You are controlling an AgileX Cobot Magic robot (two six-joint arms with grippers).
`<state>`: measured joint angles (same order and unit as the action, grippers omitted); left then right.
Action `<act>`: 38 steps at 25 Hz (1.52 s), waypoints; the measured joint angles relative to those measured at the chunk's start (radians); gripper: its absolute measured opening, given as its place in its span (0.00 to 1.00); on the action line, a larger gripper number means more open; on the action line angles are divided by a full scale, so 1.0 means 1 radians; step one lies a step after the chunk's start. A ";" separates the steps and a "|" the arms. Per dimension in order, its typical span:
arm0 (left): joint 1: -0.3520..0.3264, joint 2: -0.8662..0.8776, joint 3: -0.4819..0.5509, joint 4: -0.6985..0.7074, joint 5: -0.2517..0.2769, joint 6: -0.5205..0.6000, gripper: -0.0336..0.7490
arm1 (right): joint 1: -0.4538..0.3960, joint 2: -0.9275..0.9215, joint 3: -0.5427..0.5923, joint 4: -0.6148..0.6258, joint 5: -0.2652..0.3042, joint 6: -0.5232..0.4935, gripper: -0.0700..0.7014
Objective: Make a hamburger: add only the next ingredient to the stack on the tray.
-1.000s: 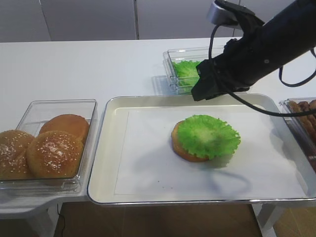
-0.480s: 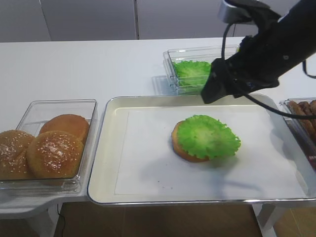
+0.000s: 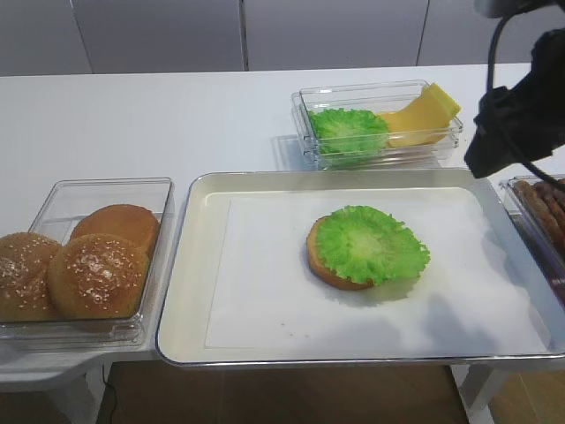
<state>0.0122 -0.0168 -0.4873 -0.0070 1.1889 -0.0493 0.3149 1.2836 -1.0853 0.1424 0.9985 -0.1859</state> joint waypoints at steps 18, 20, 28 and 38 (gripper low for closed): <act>0.000 0.000 0.000 0.000 0.000 0.000 0.42 | -0.052 -0.119 0.001 -0.091 0.124 0.077 0.66; 0.000 0.000 0.000 0.000 0.000 0.000 0.42 | -0.118 -0.119 0.001 -0.084 0.124 0.077 0.66; 0.000 0.000 0.000 0.000 0.000 0.000 0.42 | -0.253 -0.152 0.002 -0.077 0.167 0.077 0.66; 0.000 0.000 0.000 0.000 0.000 0.000 0.42 | -0.257 -0.479 0.198 -0.075 0.250 0.102 0.65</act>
<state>0.0122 -0.0168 -0.4873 -0.0070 1.1889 -0.0493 0.0579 0.8050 -0.8873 0.0676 1.2485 -0.0835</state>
